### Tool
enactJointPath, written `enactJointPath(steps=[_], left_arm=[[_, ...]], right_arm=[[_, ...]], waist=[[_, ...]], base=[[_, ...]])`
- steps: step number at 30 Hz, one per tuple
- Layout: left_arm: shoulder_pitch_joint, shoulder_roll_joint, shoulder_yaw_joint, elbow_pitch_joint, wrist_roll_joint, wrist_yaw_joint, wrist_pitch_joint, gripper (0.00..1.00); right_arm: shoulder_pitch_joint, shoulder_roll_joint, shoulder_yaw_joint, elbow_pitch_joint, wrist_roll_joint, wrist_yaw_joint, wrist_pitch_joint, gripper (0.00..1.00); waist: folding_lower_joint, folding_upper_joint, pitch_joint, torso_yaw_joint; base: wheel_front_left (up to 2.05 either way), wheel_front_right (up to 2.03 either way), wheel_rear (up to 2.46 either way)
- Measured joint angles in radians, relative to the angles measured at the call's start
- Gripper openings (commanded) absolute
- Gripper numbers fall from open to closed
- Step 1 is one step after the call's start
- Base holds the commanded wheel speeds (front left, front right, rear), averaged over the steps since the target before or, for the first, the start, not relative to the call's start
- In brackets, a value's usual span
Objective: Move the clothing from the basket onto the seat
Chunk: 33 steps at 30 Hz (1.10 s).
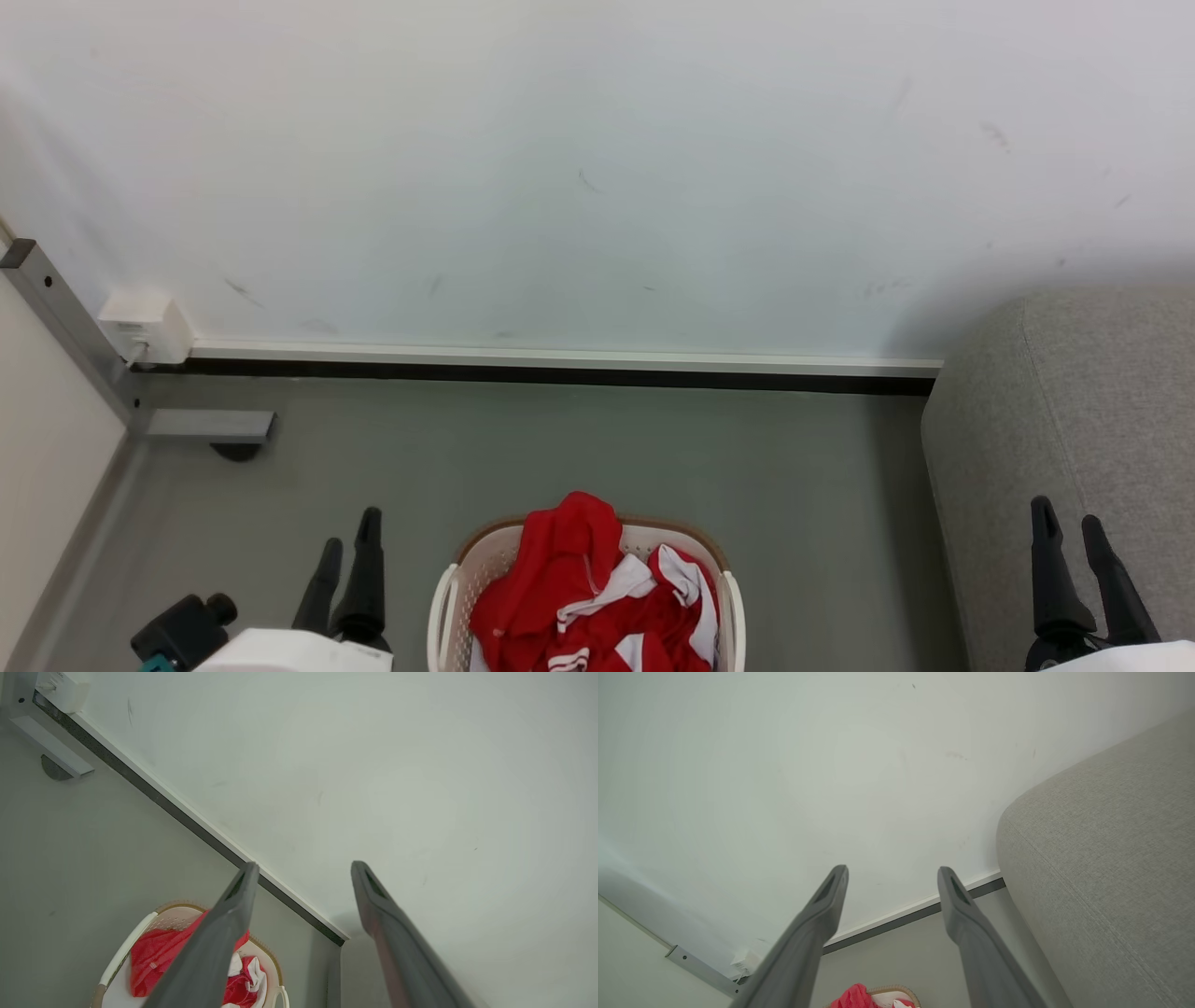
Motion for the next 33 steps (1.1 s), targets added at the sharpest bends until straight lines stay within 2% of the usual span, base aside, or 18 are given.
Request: enactJointPath(steps=[12, 33], left_arm=[[0.013, 0.001, -0.010, 0.004, 0.215, 0.014, -0.038, 1.00], [0.023, 0.021, -0.032, -0.005, 0.449, 0.025, -0.085, 1.00]], right_arm=[[0.001, -0.014, 0.022, 0.020, -0.174, 0.000, -0.036, 1.00], [0.017, -0.015, 0.025, 0.045, -0.386, 0.000, -0.086, 1.00]], waist=[[0.0000, 0.0000, -0.002, 0.008], [0.0002, 0.0000, -0.006, 0.015]], base=[[0.00, 0.00, 0.00], [0.00, 0.00, 0.00]])
